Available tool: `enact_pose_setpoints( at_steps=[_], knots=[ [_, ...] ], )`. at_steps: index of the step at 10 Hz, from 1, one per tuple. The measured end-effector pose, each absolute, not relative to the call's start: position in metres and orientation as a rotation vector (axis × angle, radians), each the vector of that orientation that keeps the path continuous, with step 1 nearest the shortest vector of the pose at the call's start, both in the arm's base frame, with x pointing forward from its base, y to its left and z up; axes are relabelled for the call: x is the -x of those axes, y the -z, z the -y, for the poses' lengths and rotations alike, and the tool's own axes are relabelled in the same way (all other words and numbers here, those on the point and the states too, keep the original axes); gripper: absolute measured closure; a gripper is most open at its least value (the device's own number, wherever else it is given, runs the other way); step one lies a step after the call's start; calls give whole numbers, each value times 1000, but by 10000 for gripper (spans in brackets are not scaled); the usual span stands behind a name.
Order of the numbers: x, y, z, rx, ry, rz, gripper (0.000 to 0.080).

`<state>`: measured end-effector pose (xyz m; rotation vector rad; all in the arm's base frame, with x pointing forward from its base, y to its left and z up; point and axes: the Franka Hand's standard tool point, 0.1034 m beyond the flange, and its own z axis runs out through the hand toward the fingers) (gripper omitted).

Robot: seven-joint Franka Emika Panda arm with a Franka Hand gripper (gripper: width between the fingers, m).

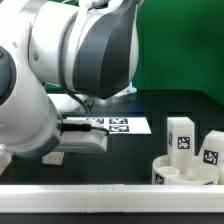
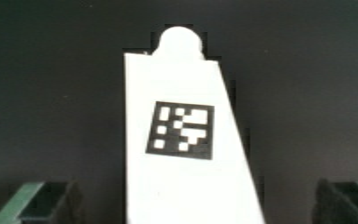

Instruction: Assemble stool

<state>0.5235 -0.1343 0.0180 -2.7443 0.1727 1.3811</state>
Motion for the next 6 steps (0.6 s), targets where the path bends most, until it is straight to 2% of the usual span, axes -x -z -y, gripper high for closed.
enact_pose_setpoints(
  at_steps=[4, 6],
  knots=[
    [-512, -9, 135, 2730, -1407, -193, 150],
    [-511, -7, 136, 2731, -1406, -198, 388]
  ],
)
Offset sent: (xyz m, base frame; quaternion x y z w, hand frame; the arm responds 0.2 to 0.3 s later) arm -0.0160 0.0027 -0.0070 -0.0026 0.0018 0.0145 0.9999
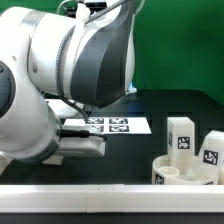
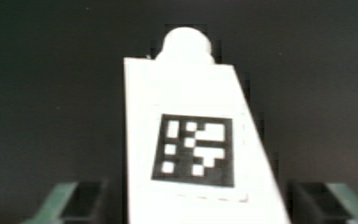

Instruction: Assemble stool

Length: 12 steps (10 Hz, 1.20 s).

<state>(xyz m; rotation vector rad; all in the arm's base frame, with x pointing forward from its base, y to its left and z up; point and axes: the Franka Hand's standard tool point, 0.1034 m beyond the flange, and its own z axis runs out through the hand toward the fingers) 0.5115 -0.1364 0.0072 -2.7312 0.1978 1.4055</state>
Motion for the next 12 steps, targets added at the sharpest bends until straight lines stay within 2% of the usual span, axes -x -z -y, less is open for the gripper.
enact_pose_setpoints(
  at_steps=[1, 2, 5, 6, 11, 12],
  knots=[
    [-511, -7, 136, 2731, -1406, -198, 388],
    [-512, -7, 136, 2732, -1405, -198, 475],
    [-517, -10, 133, 2747, -1386, -186, 475],
    [-524, -17, 128, 2761, -1365, -172, 475],
    [-560, -80, 70, 2828, -1305, -301, 473],
    [-563, -86, 65, 2837, -1291, -322, 473]
  ],
)
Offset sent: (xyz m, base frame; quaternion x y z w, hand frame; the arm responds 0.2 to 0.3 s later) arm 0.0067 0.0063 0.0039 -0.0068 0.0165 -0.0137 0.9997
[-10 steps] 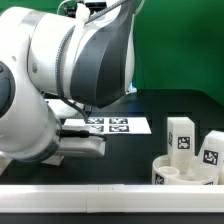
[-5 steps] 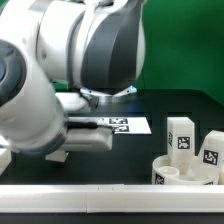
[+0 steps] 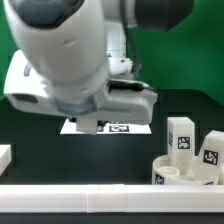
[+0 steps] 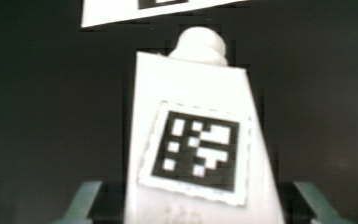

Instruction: Assemble stool

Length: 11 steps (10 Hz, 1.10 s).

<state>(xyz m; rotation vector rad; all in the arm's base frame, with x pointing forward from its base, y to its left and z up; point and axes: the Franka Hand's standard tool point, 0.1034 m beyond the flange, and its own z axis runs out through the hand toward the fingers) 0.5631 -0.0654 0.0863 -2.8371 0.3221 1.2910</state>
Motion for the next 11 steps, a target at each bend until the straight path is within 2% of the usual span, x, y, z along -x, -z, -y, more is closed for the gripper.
enact_pose_setpoints(
  at_steps=[3, 5, 6, 7, 10, 11],
  knots=[
    [-570, -80, 71, 2869, -1225, -322, 472],
    [-592, -76, 71, 2987, -942, -320, 473],
    [-592, -80, 68, 3010, -855, -325, 473],
    [-603, -85, 64, 3051, -697, -335, 472],
    [-625, -121, 30, 3100, -379, -387, 473],
    [-629, -120, 31, 3116, -249, -386, 473]
  ],
)
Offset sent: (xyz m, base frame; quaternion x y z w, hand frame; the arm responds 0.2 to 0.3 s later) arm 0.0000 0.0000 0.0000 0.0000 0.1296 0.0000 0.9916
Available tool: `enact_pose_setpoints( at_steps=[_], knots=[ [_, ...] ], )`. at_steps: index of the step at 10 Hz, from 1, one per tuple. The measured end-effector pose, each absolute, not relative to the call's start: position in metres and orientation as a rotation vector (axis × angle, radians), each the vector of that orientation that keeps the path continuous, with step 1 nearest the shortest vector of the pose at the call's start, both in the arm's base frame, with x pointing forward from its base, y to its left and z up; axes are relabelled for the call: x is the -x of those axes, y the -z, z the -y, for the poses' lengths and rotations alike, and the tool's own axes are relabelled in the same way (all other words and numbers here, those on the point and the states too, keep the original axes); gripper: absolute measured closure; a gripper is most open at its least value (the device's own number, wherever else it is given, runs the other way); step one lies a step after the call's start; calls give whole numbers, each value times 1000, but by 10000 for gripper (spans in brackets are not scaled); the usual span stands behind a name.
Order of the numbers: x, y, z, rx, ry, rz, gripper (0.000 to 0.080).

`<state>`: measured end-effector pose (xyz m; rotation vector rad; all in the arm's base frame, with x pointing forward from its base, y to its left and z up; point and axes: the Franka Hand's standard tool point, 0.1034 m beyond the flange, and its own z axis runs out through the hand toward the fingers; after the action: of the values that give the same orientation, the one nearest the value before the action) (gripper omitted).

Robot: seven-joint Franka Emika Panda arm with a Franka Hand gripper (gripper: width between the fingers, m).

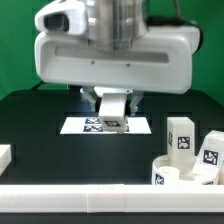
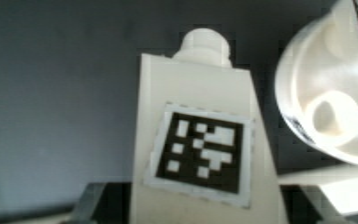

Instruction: Assemble stool

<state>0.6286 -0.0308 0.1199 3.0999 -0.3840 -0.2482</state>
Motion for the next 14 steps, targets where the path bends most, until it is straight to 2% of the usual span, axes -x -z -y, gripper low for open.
enact_pose_setpoints(
  at_steps=[3, 6, 8, 9, 11, 14],
  knots=[
    [-639, -118, 27, -3096, -107, 372, 472],
    [-648, -123, -1, -3058, -469, 377, 473],
    [-648, -120, -27, -3017, -650, 283, 472],
    [-651, -121, -27, -2989, -754, 279, 472],
    [-649, -117, -32, -2986, -760, 246, 472],
    [-642, -110, -60, -2960, -699, 45, 473]
  ],
)
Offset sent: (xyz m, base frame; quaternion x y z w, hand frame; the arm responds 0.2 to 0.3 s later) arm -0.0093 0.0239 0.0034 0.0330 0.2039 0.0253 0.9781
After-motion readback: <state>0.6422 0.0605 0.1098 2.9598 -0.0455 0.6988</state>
